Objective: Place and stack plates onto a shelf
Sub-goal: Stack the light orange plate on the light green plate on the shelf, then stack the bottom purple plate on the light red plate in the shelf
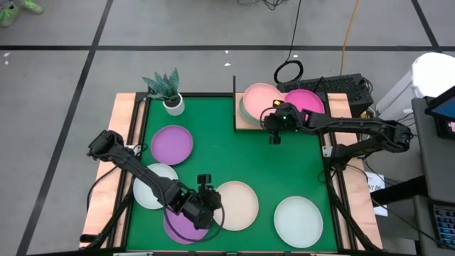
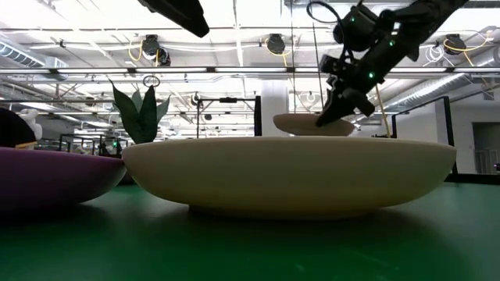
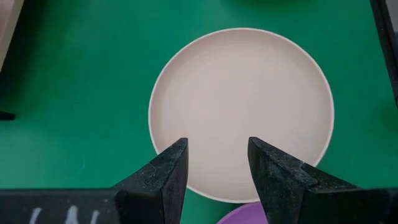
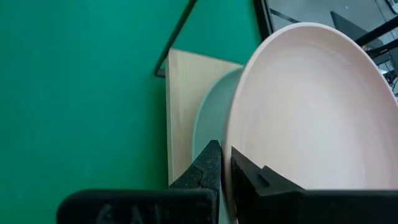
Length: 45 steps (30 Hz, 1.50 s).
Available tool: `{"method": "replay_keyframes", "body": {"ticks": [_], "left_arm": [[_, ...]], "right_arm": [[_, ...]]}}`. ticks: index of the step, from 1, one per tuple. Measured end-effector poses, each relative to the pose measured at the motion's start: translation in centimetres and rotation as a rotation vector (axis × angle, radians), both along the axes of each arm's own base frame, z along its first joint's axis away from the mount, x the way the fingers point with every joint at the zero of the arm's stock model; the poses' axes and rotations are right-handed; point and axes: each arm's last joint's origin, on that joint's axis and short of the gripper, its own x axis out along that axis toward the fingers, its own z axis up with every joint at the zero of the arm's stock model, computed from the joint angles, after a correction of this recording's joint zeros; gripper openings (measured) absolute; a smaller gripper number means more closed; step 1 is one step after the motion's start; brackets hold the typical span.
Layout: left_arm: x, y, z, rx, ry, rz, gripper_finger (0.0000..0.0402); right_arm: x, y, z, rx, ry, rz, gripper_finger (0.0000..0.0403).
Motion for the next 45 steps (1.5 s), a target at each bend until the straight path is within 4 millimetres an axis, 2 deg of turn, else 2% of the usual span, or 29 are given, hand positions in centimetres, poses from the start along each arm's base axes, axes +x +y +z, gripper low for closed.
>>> {"method": "replay_keyframes", "body": {"ticks": [8, 16, 27, 33, 37, 45], "left_arm": [[0.6, 0.4, 0.2, 0.005, -0.030, -0.015, 0.0172], [0.8, 0.5, 0.3, 0.022, -0.037, -0.040, 0.0172], [0.7, 0.4, 0.3, 0.015, -0.034, -0.043, 0.0172], [0.3, -0.3, 0.2, -0.001, -0.030, -0.049, 0.0172], [-0.2, -1.1, 0.2, -0.039, -0.030, -0.043, 0.0172], [-1.3, -2.7, -0.4, 0.012, 0.000, -0.104, 0.0172]], "right_arm": [[-0.6, -0.1, -1.6, -0.016, -0.020, -0.008, 0.0004], [-0.6, -0.1, -1.9, -0.027, -0.042, -0.008, 0.0009], [-0.1, 0.3, -1.3, -0.036, -0.114, -0.004, 0.0098], [-0.6, 2.5, 0.3, -0.014, -0.172, 0.016, 0.0121], [-1.8, 4.5, 1.6, 0.041, -0.198, 0.030, 0.0122], [-3.7, 8.7, 2.2, 0.224, -0.182, 0.092, 0.0119]]}}
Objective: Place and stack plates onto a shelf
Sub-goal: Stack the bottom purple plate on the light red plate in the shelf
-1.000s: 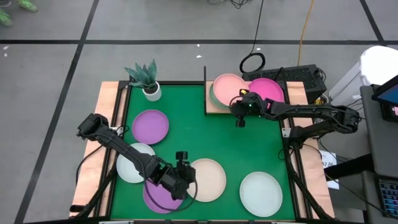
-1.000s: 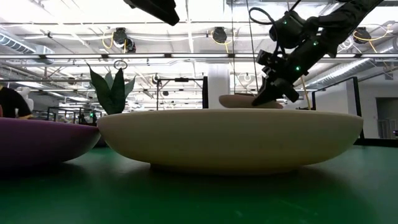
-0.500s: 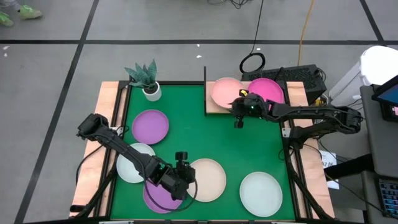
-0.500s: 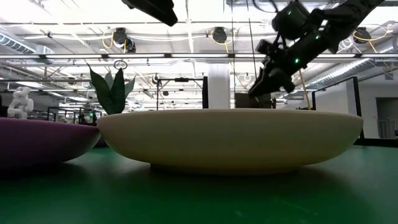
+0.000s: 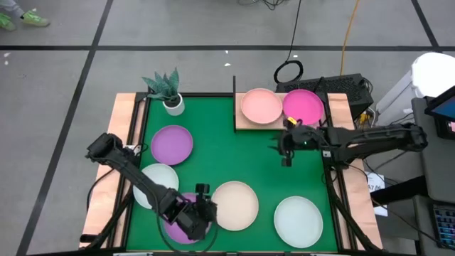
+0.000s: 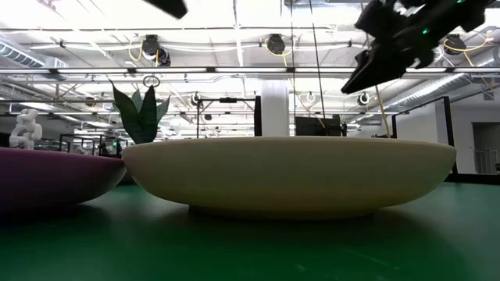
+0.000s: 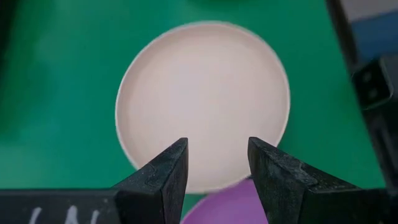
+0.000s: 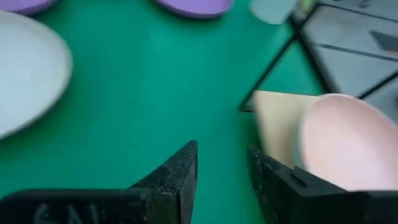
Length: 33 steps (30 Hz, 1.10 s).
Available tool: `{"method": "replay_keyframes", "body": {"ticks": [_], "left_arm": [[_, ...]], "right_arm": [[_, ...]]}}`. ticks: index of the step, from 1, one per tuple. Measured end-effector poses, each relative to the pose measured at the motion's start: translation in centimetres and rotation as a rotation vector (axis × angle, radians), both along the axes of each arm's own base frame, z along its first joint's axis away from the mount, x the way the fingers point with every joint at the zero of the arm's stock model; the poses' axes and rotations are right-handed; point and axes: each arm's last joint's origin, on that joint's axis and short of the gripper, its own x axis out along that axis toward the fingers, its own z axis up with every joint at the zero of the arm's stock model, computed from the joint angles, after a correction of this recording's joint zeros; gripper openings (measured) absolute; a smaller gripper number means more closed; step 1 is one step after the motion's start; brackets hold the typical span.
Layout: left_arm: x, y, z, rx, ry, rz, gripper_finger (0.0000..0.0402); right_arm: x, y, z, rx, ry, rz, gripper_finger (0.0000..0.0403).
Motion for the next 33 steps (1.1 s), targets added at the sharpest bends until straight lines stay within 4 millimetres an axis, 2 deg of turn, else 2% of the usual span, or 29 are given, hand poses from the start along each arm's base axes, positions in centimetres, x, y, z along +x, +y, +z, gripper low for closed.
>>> {"method": "replay_keyframes", "body": {"ticks": [4, 7, 12, 17, 21, 25, 30, 33], "left_arm": [[-0.7, 0.2, -0.3, -0.009, 0.065, 0.037, 0.0172], [-1.2, -0.3, -0.5, -0.085, 0.120, 0.045, 0.0172], [-2.5, -3.0, -1.0, -0.260, 0.192, 0.022, 0.0172], [-4.3, -6.3, -2.1, -0.345, 0.220, 0.002, 0.0172], [-5.9, -8.4, -3.6, -0.354, 0.258, 0.009, 0.0172], [-7.0, -9.7, -5.3, -0.344, 0.299, 0.060, 0.0172], [-7.5, -10.6, -7.4, -0.297, 0.331, 0.060, 0.0172], [-7.8, -10.4, -8.3, -0.219, 0.335, 0.077, 0.0170]], "right_arm": [[-0.2, 1.6, -0.2, 0.036, 0.022, 0.058, 0.0119], [-0.3, 2.6, -0.4, 0.040, 0.046, 0.107, 0.0119], [-0.6, 3.7, -0.6, 0.058, 0.070, 0.148, 0.0118], [-0.7, 4.2, -0.6, 0.071, 0.071, 0.165, 0.0118], [-0.7, 4.4, -0.6, 0.088, 0.067, 0.164, 0.0118], [-0.7, 4.6, -0.6, 0.088, 0.058, 0.169, 0.0118], [-0.6, 4.6, -0.4, 0.088, 0.044, 0.170, 0.0118], [-0.6, 4.6, -0.4, 0.085, 0.044, 0.172, 0.0118]]}}
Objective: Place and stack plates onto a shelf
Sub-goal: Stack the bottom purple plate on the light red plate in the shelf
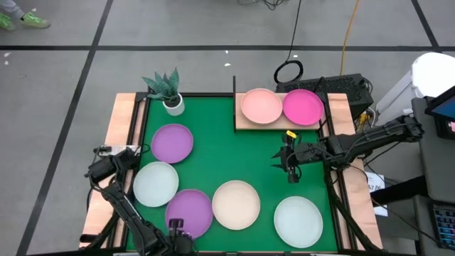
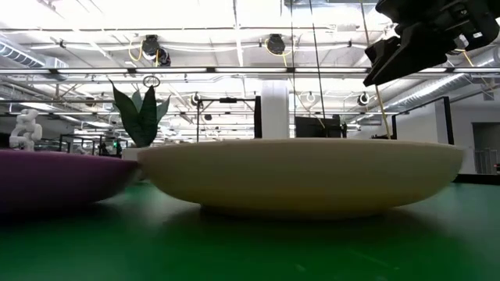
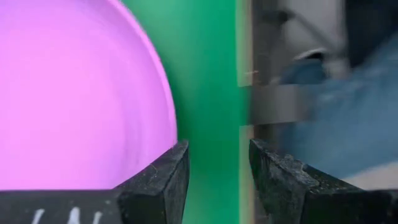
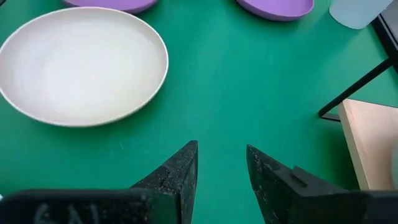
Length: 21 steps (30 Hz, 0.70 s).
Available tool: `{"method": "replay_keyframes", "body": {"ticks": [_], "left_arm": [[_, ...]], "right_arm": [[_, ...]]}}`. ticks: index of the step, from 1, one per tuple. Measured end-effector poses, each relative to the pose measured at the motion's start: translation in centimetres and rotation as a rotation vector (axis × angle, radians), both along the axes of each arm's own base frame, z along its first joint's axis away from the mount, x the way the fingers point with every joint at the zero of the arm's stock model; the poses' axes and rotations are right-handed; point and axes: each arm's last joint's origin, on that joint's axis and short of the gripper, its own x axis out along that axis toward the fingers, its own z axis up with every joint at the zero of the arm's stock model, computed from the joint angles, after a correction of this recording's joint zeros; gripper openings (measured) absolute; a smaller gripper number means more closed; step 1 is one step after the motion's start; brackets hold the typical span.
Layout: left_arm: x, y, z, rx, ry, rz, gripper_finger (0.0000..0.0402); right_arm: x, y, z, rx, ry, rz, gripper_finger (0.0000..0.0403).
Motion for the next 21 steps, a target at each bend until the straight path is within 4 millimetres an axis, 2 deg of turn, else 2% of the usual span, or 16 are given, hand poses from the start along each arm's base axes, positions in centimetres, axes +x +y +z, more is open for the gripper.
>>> {"method": "replay_keyframes", "body": {"ticks": [4, 9, 14, 21], "left_arm": [[0.0, 0.3, -0.4, 0.061, -0.016, 0.016, 0.0139], [0.0, 0.1, -0.1, 0.039, -0.017, 0.009, 0.0085], [0.2, -0.2, 1.4, 0.054, -0.055, 0.015, 0.0077], [-0.2, 0.2, 1.2, 0.181, -0.107, -0.021, 0.0082]], "right_arm": [[0.0, 0.0, 0.0, -0.003, 0.000, 0.002, 0.0118], [0.0, 0.0, 0.0, -0.011, 0.001, 0.009, 0.0118], [0.0, 0.0, 0.0, -0.012, 0.000, 0.009, 0.0118], [0.0, 0.0, 0.0, -0.008, -0.004, 0.007, 0.0118]]}}
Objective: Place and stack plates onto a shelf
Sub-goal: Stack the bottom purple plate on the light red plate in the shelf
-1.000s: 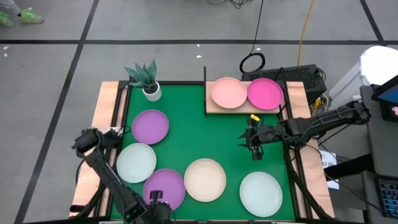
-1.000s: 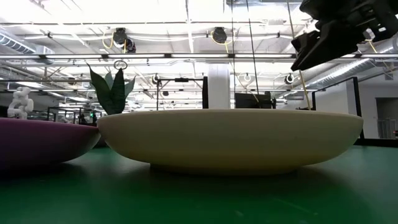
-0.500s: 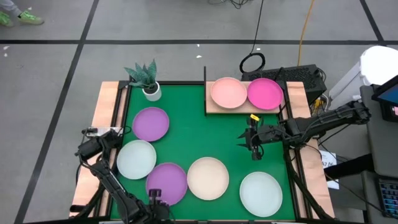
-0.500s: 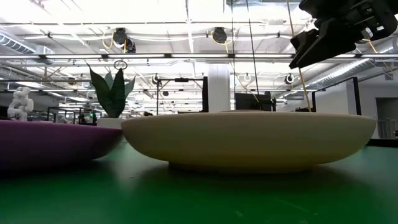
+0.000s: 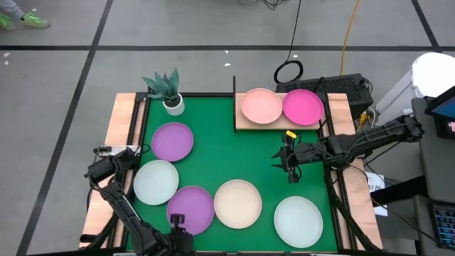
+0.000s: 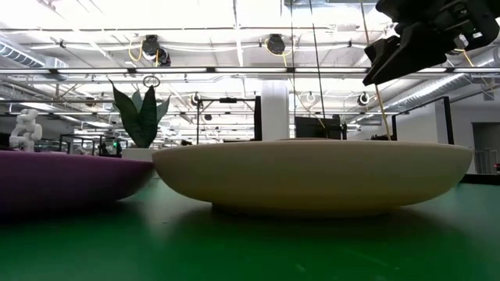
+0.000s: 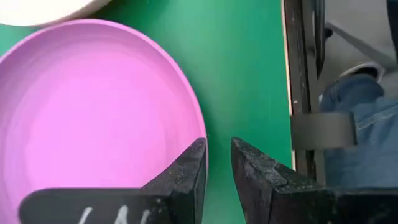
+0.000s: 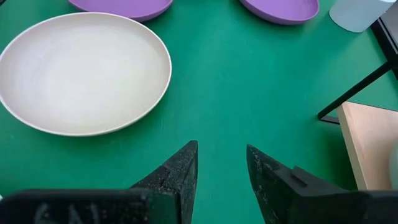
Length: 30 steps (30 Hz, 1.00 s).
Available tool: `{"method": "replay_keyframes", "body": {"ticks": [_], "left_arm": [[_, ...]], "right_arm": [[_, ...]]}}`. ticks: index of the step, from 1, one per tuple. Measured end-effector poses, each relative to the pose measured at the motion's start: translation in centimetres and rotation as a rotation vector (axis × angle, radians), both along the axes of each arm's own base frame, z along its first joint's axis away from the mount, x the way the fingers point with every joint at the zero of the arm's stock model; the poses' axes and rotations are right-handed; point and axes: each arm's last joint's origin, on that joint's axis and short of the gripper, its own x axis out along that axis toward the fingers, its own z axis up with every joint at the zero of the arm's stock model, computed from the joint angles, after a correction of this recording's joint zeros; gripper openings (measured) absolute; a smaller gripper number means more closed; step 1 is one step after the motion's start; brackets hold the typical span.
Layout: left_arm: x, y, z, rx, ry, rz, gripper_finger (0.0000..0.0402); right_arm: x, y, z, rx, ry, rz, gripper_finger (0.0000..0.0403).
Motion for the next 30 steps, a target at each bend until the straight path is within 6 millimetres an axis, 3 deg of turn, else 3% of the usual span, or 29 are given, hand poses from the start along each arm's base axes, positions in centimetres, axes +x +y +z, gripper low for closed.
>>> {"method": "replay_keyframes", "body": {"ticks": [12, 15, 19, 21, 25, 30], "left_arm": [[-1.8, 1.1, -3.1, 0.080, 0.030, -0.002, 0.0156], [-1.9, 1.2, -3.6, 0.092, 0.036, -0.044, 0.0123], [-1.8, 1.3, -3.6, 0.136, 0.032, -0.106, 0.0037], [-1.6, 1.4, -3.1, 0.172, 0.032, -0.123, 0.0015], [-1.1, 1.3, -1.1, 0.215, 0.084, -0.176, 0.0015], [0.2, 1.9, 3.0, 0.296, 0.142, -0.273, 0.0015]], "right_arm": [[0.0, 0.0, 0.0, 0.002, 0.000, 0.002, 0.0118], [0.1, 0.0, 0.1, 0.006, -0.013, 0.002, 0.0118], [0.6, 0.3, 0.5, 0.042, -0.075, 0.034, 0.0118], [0.9, 0.8, 0.7, 0.072, -0.104, 0.089, 0.0118], [1.9, 2.3, 0.2, 0.039, -0.120, 0.201, 0.0118], [4.0, 4.6, -0.2, -0.049, -0.143, 0.335, 0.0110]]}}
